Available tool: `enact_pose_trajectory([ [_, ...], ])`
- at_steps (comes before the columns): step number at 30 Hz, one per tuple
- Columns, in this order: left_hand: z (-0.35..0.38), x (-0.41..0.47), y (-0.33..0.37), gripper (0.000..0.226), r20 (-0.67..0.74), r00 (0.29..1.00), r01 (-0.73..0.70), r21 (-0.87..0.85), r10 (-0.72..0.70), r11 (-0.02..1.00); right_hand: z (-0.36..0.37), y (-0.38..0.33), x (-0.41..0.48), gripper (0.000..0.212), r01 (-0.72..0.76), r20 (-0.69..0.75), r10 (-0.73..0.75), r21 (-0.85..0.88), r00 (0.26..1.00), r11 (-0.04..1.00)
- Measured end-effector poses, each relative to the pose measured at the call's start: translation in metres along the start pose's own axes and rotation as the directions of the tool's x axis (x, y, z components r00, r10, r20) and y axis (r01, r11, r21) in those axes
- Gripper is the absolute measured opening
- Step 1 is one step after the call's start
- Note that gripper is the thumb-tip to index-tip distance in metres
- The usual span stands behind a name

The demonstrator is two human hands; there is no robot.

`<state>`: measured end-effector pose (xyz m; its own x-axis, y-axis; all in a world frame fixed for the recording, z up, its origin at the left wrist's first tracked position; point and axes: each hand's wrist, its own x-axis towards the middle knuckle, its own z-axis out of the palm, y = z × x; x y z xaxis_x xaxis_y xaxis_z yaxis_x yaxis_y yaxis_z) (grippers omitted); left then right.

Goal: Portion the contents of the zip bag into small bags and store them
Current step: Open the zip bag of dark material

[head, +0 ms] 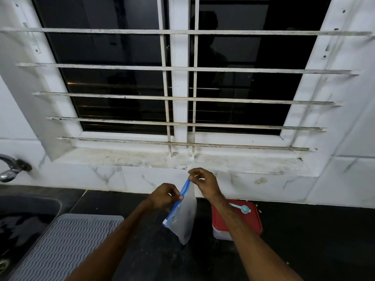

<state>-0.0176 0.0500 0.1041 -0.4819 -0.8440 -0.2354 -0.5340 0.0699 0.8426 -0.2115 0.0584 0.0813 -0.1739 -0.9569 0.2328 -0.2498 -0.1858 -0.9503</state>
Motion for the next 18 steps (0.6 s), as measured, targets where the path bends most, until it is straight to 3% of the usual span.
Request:
enact_pose_trajectory([
  [4,0.008,0.001,0.002,0.024,-0.179,0.982,0.039,-0.117,-0.060,0.992,0.008,-0.003,-0.003,0.020,-0.098,-0.181,0.075,-0.123,0.981,0.987],
  [6,0.009,0.000,0.004,0.023,-0.206,0.976,0.027,-0.209,-0.071,0.978,0.012,-0.006,-0.007,0.025,-0.165,-0.185,0.135,-0.161,0.974,0.973],
  [9,0.012,-0.006,0.006,0.017,-0.195,0.978,0.014,-0.308,-0.077,0.951,0.016,-0.007,-0.014,0.033,-0.259,0.018,0.262,-0.098,0.965,0.961],
  [11,0.015,-0.010,0.007,0.016,-0.177,0.979,0.037,-0.345,-0.103,0.938,0.019,-0.005,-0.019,0.029,-0.248,0.144,0.260,-0.093,0.955,0.964],
  [14,0.016,-0.013,0.004,0.016,-0.152,0.979,0.069,-0.382,-0.136,0.922,0.024,-0.005,-0.022,0.015,-0.207,0.172,0.221,-0.095,0.960,0.974],
  [18,0.013,-0.015,0.003,0.017,-0.141,0.978,0.095,-0.340,-0.151,0.935,0.023,-0.012,-0.021,0.011,-0.234,0.206,0.254,-0.117,0.945,0.965],
])
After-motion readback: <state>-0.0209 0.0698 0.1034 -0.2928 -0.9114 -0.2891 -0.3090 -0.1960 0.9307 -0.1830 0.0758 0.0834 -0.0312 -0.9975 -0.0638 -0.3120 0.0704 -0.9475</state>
